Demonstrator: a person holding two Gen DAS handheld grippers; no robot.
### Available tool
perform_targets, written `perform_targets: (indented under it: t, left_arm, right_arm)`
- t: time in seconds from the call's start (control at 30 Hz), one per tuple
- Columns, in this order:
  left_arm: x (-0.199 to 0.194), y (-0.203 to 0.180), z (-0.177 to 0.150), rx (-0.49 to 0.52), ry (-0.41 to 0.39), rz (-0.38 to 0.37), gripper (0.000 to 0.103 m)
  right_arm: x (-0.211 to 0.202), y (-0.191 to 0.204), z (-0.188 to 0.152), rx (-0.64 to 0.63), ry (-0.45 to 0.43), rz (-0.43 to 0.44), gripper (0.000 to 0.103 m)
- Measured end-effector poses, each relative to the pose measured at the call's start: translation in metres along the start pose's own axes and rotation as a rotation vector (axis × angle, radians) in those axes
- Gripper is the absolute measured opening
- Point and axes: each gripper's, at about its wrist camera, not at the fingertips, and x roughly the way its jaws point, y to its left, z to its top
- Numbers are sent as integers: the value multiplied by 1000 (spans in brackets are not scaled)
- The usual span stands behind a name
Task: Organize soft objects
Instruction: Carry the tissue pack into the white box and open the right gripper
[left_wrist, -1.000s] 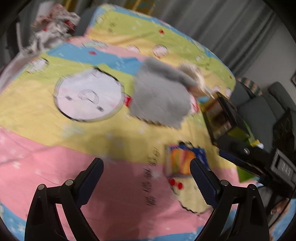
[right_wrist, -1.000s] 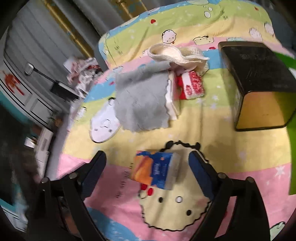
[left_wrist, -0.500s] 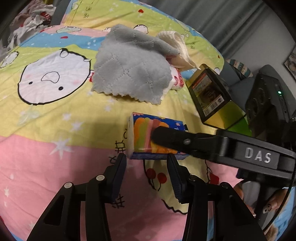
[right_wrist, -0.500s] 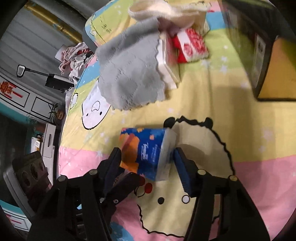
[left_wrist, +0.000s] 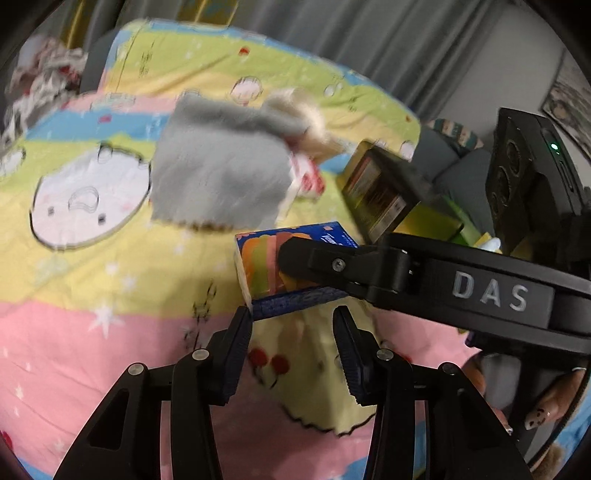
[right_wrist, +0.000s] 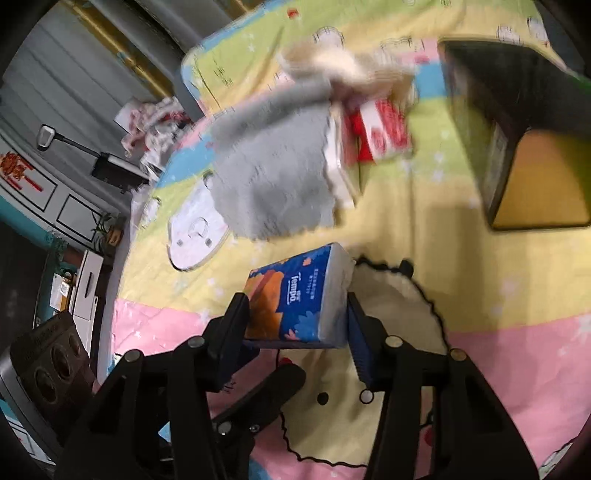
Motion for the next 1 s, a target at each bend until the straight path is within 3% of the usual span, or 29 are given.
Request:
perform_targets:
  t: [0.23, 0.47, 0.67, 0.83, 0.9, 0.93, 1.0]
  left_arm:
    - [-12, -41, 25, 54, -67, -78, 46]
    - [-4, -116, 54, 205, -114, -185, 46]
    - [25, -177, 64, 284, -62, -241, 46]
    - [53, -222, 68, 342, -9, -294, 46]
    - [65, -240, 70, 365, 26, -353, 42]
    - [69, -247, 70, 386, 28, -355, 42]
    - [79, -263, 70, 436, 17, -348, 41]
  right_arm:
    - [-54, -10, 8, 12, -143, 8, 51]
    - [-131, -52, 10, 96, -363, 14, 52]
    - [-181, -102, 5, 211, -499, 43, 52]
    - [-207, -132, 7, 243, -555, 7, 52]
    - [-209, -146, 10, 257, -552, 75, 52]
    - [-211, -151, 11, 268, -571, 51, 51]
    - [-208, -166, 14, 337, -565, -84, 52]
